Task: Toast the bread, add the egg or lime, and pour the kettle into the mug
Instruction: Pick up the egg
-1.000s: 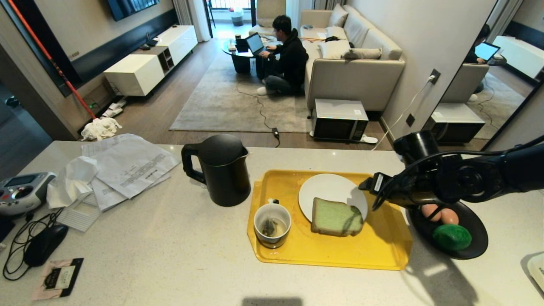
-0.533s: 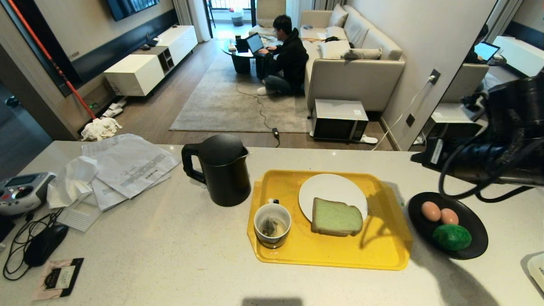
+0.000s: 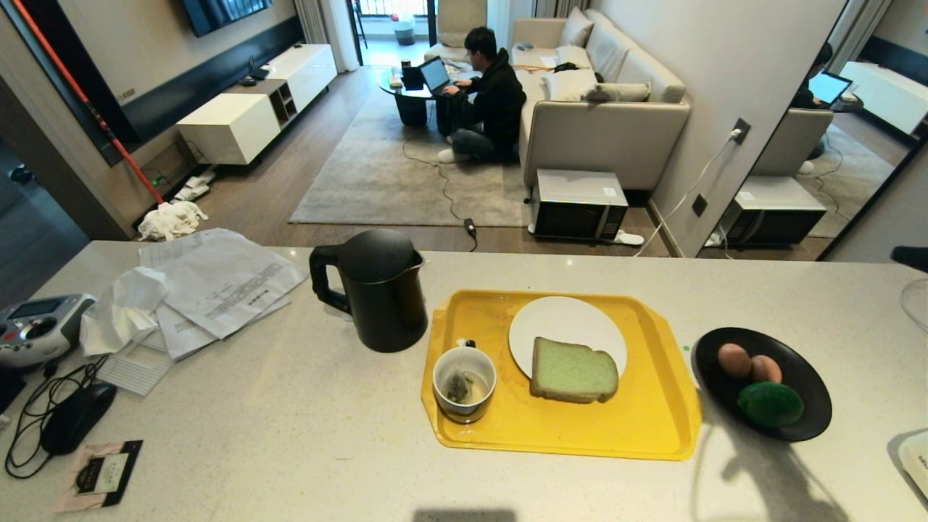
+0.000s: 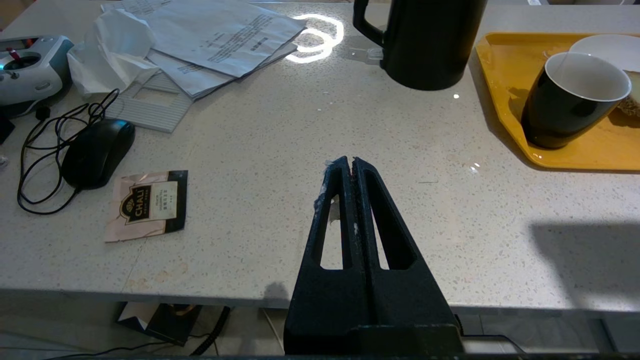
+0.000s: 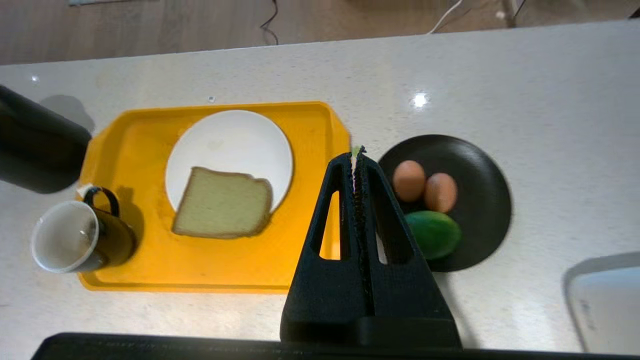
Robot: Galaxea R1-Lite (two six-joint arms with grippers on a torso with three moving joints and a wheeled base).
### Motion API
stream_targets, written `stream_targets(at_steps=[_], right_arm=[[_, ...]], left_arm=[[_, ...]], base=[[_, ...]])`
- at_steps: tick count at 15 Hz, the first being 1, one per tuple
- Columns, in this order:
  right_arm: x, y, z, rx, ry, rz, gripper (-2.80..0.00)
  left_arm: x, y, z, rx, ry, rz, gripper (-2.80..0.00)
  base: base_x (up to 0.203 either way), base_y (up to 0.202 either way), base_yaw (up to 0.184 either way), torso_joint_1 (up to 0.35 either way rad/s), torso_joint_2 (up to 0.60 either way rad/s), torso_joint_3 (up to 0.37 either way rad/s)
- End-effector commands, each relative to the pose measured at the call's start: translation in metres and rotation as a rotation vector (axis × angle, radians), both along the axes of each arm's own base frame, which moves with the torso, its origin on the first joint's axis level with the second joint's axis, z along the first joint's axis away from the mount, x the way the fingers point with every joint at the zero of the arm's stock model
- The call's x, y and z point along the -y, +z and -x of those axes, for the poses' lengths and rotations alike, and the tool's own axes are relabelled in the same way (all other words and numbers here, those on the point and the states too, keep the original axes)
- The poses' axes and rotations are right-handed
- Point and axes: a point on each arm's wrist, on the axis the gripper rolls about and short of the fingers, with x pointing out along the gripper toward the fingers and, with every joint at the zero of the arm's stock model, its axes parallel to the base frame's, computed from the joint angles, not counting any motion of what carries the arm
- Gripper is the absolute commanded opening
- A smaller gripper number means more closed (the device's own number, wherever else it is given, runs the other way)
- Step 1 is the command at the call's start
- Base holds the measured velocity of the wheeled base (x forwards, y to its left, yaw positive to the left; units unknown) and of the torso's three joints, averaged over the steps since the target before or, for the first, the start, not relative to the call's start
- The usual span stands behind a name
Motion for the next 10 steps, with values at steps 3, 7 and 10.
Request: stream_targets(at_steps=[3, 7, 10], right_arm=[[0.010, -0.014, 0.097, 0.199, -0.008, 0.086, -2.80], [0.013, -0.041, 0.169, 0.404, -0.036, 0.108, -2.80], [0.013, -0.083, 0.201, 0.498, -0.055, 0.113, -2.80]], left_arm=[[0.000, 0.000, 0.000, 0.001, 0.001, 0.000, -2.80], [0.000, 0.000, 0.000, 0.000, 0.000, 0.000, -2.80], [0.000, 0.000, 0.000, 0.001, 0.000, 0.000, -2.80]], base=[[0.000, 0.000, 0.000, 0.000, 0.00, 0.000], [0.000, 0.000, 0.000, 0.000, 0.00, 0.000], [0.000, 0.000, 0.000, 0.000, 0.00, 0.000]])
